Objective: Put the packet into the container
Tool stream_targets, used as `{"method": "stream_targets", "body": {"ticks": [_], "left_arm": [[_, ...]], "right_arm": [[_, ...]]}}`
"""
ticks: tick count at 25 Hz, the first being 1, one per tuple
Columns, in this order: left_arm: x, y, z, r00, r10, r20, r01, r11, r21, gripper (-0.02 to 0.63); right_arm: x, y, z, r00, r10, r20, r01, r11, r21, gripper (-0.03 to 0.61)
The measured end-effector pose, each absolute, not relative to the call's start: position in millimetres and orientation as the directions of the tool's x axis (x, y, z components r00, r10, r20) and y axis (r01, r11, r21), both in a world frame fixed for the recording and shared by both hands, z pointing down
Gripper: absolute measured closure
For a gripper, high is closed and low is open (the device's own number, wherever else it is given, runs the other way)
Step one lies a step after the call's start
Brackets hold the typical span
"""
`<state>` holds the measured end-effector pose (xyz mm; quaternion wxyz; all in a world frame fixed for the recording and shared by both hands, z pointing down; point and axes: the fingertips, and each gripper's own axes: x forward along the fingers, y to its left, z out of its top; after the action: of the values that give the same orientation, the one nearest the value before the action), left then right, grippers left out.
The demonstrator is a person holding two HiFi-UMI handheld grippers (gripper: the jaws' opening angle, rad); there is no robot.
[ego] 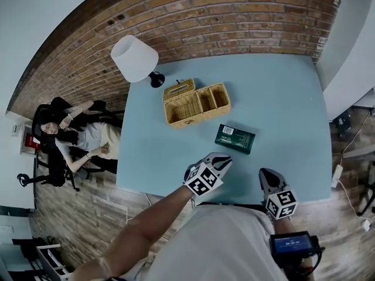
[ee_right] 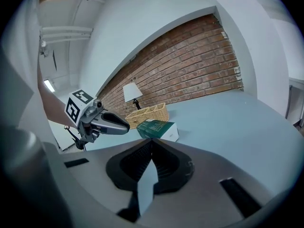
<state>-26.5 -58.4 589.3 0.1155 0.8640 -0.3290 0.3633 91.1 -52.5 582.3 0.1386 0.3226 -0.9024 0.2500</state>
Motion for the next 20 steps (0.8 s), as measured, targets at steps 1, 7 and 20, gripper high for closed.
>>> {"method": "stream_targets", "body": {"ticks": [1, 7, 20], "left_arm": [[-25.3, -61.2, 591.1, 0.506, -0.476, 0.719, -0.631, -0.773, -0.068, 0.6], [-15.1, -85.8, 597.5, 0.425, -0.444, 0.789, -0.465, -0.855, -0.231, 0.521], [11.5, -129.4, 639.1, 0.23, -0.227, 0.946, 0.08, -0.965, -0.251, 0.253]], "right_arm": [[91.9, -54.3, 582.9, -0.756, -0.51, 0.41, -0.648, 0.668, -0.365, 0.568], [101.7, -60.7, 587.2, -0.766, -0.501, 0.403, -0.639, 0.661, -0.394, 0.568], [144.5, -74.7, 598.4, -0.716, -0.576, 0.394, -0.696, 0.557, -0.452, 0.568]]}}
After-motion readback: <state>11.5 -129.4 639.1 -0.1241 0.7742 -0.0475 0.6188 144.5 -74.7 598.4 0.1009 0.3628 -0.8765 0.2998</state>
